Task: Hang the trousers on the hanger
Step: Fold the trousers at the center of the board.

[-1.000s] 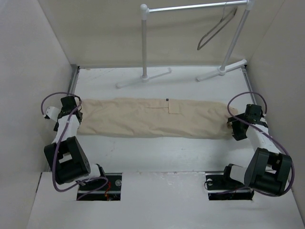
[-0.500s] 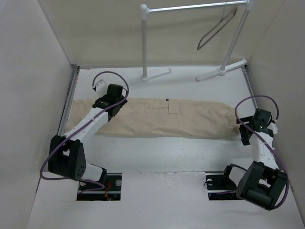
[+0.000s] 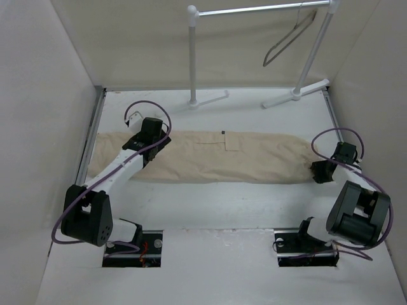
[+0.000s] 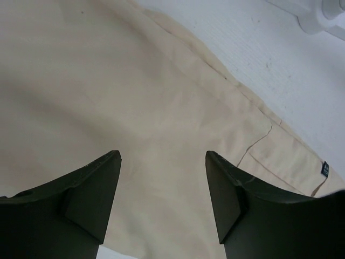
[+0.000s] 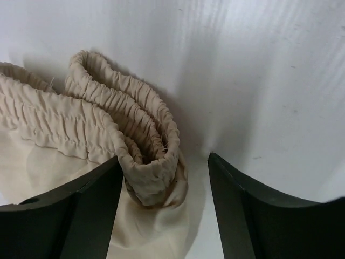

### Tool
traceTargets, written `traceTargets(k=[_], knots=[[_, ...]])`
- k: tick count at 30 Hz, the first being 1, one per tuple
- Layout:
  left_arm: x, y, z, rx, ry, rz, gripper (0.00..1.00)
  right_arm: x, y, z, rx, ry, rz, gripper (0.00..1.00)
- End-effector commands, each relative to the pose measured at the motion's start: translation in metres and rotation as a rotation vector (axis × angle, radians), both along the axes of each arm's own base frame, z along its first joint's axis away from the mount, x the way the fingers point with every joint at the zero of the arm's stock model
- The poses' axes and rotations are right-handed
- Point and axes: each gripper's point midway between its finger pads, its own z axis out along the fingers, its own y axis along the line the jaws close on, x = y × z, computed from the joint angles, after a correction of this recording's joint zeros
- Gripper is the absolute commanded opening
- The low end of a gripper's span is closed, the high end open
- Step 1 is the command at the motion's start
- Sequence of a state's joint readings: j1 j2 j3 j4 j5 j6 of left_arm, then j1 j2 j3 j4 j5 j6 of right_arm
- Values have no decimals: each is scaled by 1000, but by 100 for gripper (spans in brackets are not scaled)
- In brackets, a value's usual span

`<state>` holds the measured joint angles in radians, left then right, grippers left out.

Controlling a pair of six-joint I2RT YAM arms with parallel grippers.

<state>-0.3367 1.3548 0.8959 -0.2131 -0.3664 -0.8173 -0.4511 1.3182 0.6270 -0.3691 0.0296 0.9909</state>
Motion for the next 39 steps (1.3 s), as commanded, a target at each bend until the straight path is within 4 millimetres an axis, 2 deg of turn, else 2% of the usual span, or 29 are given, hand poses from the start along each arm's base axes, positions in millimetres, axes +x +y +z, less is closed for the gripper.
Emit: traceTargets(k=[1,3,6,9,13,15,17,20,23,25,28,30,35,39], knots=[[6,7,24,-44,-82,23,62,20,-6,-5,14,-42,-34,39],[6,8,28,-45,-90,25,61,28,-9,9,-5,-79,-30,24],[5,5,32,-44,-95,16,61,37,-21,57,-116,-174,-33,16],[6,-8,38,-45,-99,-17,60,35,-40,114,-253,-224,-42,15],[6,-39,54,-33,-116,-84,60,27,-59,187,-369,-314,-70,15],[4,-57,65,-29,-128,-124,60,26,-64,213,-399,-353,-76,16],[1,-78,80,-27,-143,-173,60,28,-66,244,-438,-392,-60,16],[-7,-99,103,-13,-174,-214,60,38,-53,290,-488,-465,28,17],[-16,-97,121,-7,-205,-213,60,52,-7,319,-507,-546,180,17],[-21,-84,130,-9,-215,-196,60,59,31,327,-486,-589,280,17],[-30,-49,134,-2,-215,-145,61,69,96,336,-418,-641,416,17],[-35,-24,136,-11,-223,-109,62,74,131,341,-404,-649,468,17],[-47,27,135,-52,-240,-15,62,79,256,346,-348,-665,658,18],[-56,64,127,-68,-244,84,62,81,368,327,-275,-643,820,19]])
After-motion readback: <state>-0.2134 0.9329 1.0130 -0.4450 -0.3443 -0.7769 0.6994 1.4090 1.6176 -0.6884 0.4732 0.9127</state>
